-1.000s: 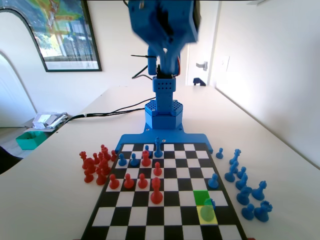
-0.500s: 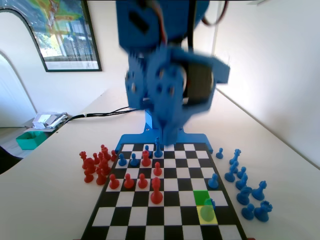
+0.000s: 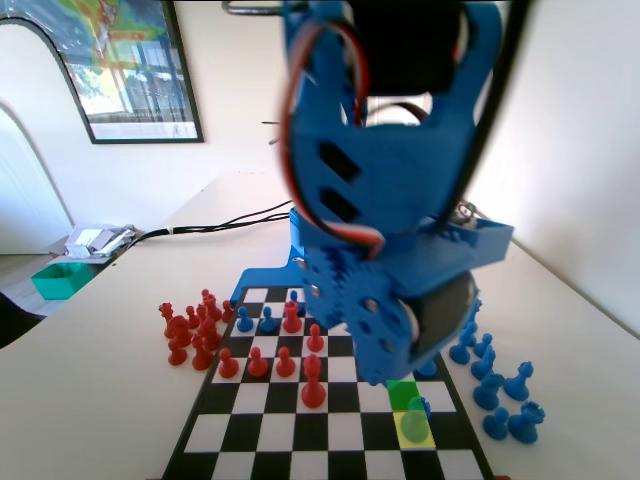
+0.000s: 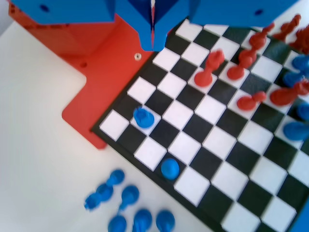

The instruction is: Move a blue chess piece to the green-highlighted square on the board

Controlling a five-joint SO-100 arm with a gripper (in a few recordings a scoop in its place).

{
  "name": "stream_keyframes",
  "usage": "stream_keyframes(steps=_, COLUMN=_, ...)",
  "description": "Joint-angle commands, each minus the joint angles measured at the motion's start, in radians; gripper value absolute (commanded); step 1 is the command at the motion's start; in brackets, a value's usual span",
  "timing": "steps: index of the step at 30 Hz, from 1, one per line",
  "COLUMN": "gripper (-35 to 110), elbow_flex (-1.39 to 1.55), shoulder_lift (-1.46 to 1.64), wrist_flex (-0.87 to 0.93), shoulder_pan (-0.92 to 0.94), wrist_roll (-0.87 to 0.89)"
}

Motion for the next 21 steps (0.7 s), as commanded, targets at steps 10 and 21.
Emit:
stream_keyframes(steps=10, gripper=15, elbow_flex=0.011, shoulder_lift=0.002, wrist_flex=-0.057, shoulder_pan=-0.129, wrist_roll=0.040)
stream_keyframes(steps=21, gripper=15, elbow_flex=0.080, shoulder_lift=-0.035, wrist_flex=-0.117, shoulder_pan=-0.124, wrist_roll=-0.006)
